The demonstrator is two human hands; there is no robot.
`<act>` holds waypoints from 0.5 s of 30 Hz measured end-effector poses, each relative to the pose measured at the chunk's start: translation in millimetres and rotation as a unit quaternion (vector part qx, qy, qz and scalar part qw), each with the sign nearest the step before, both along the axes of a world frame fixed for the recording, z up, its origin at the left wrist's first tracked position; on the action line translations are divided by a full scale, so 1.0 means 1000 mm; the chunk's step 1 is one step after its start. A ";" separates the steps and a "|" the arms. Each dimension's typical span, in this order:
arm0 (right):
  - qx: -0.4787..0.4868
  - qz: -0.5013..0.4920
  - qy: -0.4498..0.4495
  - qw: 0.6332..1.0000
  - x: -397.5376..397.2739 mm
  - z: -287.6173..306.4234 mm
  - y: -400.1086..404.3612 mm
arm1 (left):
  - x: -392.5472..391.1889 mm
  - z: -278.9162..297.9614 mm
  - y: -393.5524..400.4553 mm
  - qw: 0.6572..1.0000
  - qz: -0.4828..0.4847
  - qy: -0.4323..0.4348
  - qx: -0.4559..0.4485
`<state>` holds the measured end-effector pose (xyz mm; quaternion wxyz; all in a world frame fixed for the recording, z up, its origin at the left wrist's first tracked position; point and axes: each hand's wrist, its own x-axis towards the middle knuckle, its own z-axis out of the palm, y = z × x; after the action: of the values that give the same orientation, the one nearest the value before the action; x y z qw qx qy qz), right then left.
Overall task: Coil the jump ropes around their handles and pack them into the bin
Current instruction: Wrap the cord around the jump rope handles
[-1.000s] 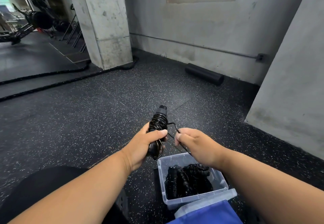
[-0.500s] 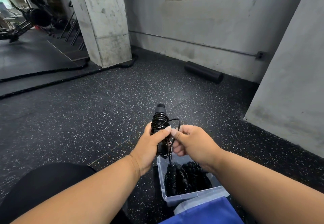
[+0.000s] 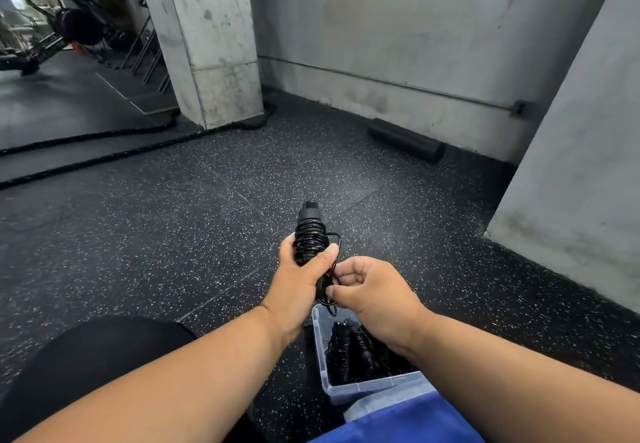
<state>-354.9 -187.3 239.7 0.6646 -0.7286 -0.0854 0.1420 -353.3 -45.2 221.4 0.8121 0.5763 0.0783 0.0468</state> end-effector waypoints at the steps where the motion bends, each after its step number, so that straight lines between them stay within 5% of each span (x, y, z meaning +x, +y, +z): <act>1: 0.000 -0.001 -0.002 1.000 0.000 0.001 0.000 | 0.000 0.000 0.000 1.000 0.003 -0.003 0.005; 9: 0.063 0.064 0.024 0.996 0.004 0.003 -0.002 | 0.000 0.008 0.001 1.000 0.001 0.008 -0.002; 15: -0.010 0.084 -0.058 0.995 0.008 0.007 -0.003 | -0.002 0.010 -0.003 0.999 -0.023 0.018 -0.030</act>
<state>-347.1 -190.5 246.6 0.6368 -0.7326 -0.1830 0.1558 -355.5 -47.8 231.0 0.8284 0.5539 0.0816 0.0156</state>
